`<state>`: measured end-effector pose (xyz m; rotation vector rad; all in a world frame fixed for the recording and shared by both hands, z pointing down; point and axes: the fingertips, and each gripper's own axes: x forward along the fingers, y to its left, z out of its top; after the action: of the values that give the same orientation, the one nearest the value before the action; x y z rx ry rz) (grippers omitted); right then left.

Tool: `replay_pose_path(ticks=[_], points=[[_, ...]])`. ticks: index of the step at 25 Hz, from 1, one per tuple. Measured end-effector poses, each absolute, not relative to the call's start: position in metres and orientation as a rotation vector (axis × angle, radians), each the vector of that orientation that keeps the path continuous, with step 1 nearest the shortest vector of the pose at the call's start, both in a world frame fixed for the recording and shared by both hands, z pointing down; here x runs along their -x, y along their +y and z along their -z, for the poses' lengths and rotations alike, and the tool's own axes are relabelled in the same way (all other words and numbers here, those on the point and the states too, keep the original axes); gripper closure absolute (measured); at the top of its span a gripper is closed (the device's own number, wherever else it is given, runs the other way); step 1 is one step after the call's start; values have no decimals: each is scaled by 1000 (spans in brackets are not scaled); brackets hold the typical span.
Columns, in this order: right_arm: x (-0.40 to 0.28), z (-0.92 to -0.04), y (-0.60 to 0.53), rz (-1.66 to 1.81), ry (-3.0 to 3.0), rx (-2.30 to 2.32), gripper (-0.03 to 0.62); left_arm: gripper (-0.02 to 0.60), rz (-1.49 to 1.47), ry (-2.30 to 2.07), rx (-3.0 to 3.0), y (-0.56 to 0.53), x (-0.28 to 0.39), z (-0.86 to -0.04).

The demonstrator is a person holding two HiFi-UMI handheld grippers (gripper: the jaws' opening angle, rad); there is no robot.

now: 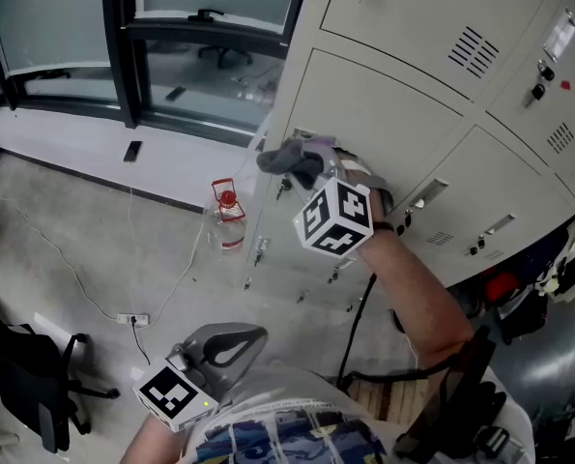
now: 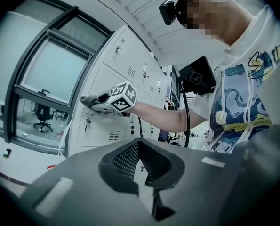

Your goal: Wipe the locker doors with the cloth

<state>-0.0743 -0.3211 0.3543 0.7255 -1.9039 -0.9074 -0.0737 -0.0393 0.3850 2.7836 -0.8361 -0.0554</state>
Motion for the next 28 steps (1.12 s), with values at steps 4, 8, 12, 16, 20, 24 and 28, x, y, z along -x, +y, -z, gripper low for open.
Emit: replay_pose_path(ticks=[4, 8, 12, 16, 20, 24, 28], points=[[75, -383, -321, 828, -1917, -666, 480, 580, 69, -845, -2764, -39, 76, -387], [75, -397, -321, 782, -1935, -651, 480, 580, 24, -855, -2794, -38, 76, -392], [75, -388, -315, 785, -1976, -651, 480, 580, 3, -861, -2808, -38, 73, -392], [57, -387, -298, 805, -1977, -675, 479, 580, 25, -827, -2807, -39, 68, -390], [32, -419, -292, 763, -1926, -665, 479, 580, 15, -796, -2822, -41, 62, -390], [19, -459, -297, 733, -1860, -634, 480, 580, -1, -755, -2848, -41, 52, -389], [30, -481, -306, 764, -1843, -620, 479, 580, -9, -768, -2834, -41, 56, -388]])
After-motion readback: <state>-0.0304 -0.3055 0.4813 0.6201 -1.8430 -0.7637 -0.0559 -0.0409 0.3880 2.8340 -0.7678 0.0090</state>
